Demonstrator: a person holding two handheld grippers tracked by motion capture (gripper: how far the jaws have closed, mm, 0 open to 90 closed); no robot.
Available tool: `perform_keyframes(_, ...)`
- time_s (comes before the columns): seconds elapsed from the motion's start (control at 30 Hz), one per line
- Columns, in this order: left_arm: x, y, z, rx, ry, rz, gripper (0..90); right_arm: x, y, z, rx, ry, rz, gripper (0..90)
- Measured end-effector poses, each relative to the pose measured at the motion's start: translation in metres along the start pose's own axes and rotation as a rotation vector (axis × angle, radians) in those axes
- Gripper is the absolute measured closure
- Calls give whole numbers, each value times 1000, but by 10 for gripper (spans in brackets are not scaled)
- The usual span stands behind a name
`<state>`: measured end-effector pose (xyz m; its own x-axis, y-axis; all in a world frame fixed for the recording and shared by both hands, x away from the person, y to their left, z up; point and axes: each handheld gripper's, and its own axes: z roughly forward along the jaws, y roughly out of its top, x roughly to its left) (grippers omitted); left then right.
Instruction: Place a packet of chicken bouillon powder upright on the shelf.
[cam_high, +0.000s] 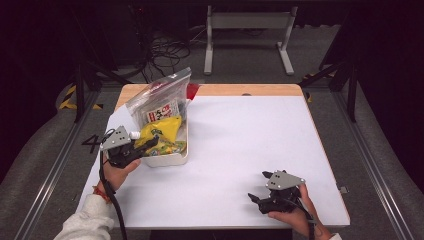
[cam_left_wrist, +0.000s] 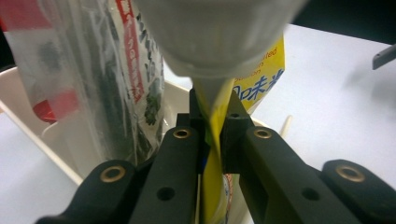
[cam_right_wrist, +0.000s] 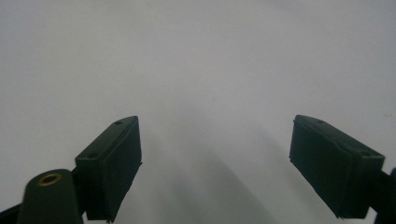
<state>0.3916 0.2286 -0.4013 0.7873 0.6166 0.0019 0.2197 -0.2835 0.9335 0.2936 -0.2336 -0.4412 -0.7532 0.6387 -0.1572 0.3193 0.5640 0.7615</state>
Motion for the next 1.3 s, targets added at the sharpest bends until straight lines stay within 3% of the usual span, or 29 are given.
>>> perform_keyframes(0.2,0,1,-2,1,32,12,828,0,0,0,0,1,-1,167)
perform_keyframes(0.47,2,4,-5,18,27,34,829,0,-1,1,6,3,-1,167)
perform_keyframes(0.67,4,5,-6,-7,24,23,806,0,-1,2,11,8,0,167)
perform_keyframes(0.77,1,6,-8,-12,28,36,799,0,-1,2,10,9,-1,167)
perform_keyframes(0.9,-1,6,-13,-45,46,7,681,0,-1,1,5,6,1,166)
perform_keyframes(1.13,-12,3,-21,-60,72,2,564,-1,-1,-2,-1,2,0,166)
perform_keyframes(1.3,-24,2,-22,-31,114,17,400,-4,1,-5,-11,4,6,166)
